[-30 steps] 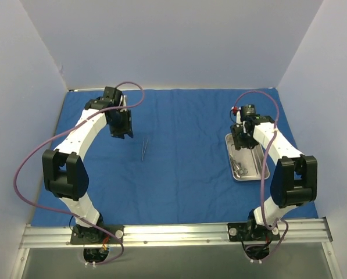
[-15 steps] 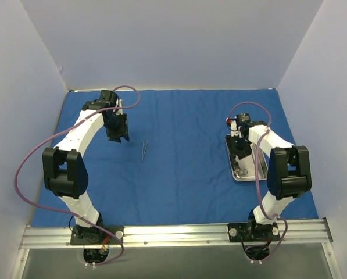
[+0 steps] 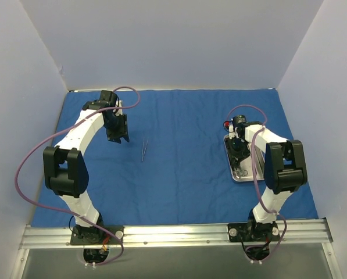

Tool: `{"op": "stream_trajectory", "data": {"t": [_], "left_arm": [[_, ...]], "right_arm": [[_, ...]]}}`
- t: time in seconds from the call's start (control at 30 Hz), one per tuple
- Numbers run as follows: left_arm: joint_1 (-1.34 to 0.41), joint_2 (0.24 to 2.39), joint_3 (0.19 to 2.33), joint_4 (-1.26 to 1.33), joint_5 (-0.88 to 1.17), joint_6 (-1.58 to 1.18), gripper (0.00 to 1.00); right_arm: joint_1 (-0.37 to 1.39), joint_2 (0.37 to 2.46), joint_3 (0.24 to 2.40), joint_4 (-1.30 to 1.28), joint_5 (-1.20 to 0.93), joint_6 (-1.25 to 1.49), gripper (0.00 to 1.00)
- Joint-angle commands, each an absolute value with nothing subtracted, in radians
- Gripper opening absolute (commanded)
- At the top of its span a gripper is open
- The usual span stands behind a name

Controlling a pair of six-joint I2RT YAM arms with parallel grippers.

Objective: Open and lay out the surgical kit
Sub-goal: Adjust the medical item in the container.

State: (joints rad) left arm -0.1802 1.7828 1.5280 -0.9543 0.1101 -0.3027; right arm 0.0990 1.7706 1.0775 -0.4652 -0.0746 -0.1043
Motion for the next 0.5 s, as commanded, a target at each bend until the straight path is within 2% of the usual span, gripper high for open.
{"op": "stream_trajectory", "data": {"t": [0.0, 0.03, 0.07, 0.13, 0.23, 0.27, 0.47], "left_arm": [[-0.172, 1.778, 1.549, -0.959, 0.123, -0.295, 0.49], [-0.172, 1.778, 1.549, -0.959, 0.123, -0.296, 0.49], [-0.173, 1.776, 1.546, -0.959, 0.124, -0.298, 0.49], [-0.172, 1.772, 1.542, -0.951, 0.127, -0.299, 0.49], [-0.172, 1.77, 1.534, -0.943, 0.133, -0.301, 0.49], [-0.172, 1.772, 1.532, -0.943, 0.138, -0.301, 0.49], [-0.172, 1.775, 1.535, -0.936, 0.161, -0.295, 0.49]], "right_arm": [[0.1, 1.807, 1.071, -0.494, -0.014, -0.089, 0.34], [0.097, 1.802, 1.072, -0.494, -0.003, -0.089, 0.31], [0.094, 1.79, 1.075, -0.494, -0.003, -0.092, 0.24], [0.084, 1.773, 1.077, -0.497, -0.003, -0.094, 0.21], [0.08, 1.746, 1.086, -0.506, -0.005, -0.098, 0.12], [0.08, 1.734, 1.092, -0.512, -0.003, -0.097, 0.02], [0.072, 1.683, 1.13, -0.551, 0.038, -0.089, 0.0]]}}
